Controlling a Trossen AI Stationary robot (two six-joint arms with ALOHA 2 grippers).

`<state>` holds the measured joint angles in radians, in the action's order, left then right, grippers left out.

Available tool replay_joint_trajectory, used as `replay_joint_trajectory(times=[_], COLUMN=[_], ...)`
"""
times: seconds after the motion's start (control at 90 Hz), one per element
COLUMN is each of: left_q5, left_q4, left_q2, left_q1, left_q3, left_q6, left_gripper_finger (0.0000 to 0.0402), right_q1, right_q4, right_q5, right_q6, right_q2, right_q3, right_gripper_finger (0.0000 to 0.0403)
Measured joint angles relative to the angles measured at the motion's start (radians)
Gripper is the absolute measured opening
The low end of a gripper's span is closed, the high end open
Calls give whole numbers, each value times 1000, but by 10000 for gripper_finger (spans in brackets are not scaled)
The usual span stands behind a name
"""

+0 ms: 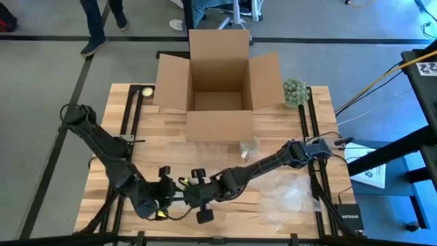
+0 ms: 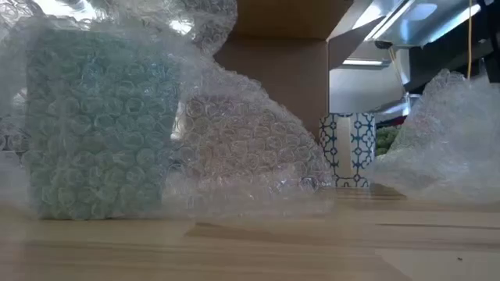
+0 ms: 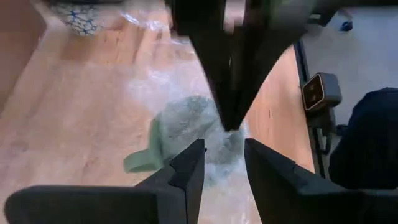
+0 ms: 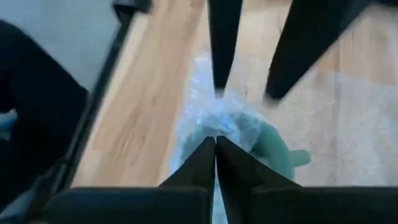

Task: Wrap mug
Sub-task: Wrap the green mug with bubble wrap

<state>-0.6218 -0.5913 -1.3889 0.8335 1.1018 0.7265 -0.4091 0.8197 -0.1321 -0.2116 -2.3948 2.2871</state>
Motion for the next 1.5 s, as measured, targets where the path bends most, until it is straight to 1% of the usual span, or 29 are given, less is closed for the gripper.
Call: replay_joint_trajectory(times=[0.111, 0.211, 0.356, 0.467, 0.722, 0.878, 0.967, 1.111, 1.2, 1.367, 1.5], left_q5=[-37, -76, -157, -175, -171, -160, -158, -149, -149, -149, -149], left_q4=[-57, -95, -94, -93, -101, -106, -109, -110, -110, -110, -107], left_q2=[61, 123, 205, 244, 240, 240, 240, 240, 240, 240, 240], left_q1=[24, 23, -1, -20, -21, -22, -22, -22, -22, -22, -22], left_q3=[0, 0, 1, 1, 1, 1, 1, 1, 1, 1, 1], left_q6=[-1, -19, -67, -72, -61, -62, -62, -61, -61, -55, -54], left_gripper_finger=[98, 98, 98, 98, 98, 98, 98, 98, 98, 98, 98], right_q1=[8, 19, 31, 40, 58, 57, 57, 57, 57, 62, 63], right_q4=[13, 31, 79, 92, 100, 130, 104, 106, 78, 97, 89], right_q5=[15, 47, 90, 117, 127, 125, 136, 142, 133, 119, 118], right_q6=[-69, -127, -181, -196, -201, -176, -173, -175, -177, -181, -181], right_q2=[-15, -19, -65, -106, -109, -102, -74, -71, -89, -150, -154], right_q3=[-1, 2, 1, 2, 2, 69, 58, 56, 58, 58, 58], right_gripper_finger=[1, 1, 1, 0, 0, 1, 1, 1, 1, 0, 0])
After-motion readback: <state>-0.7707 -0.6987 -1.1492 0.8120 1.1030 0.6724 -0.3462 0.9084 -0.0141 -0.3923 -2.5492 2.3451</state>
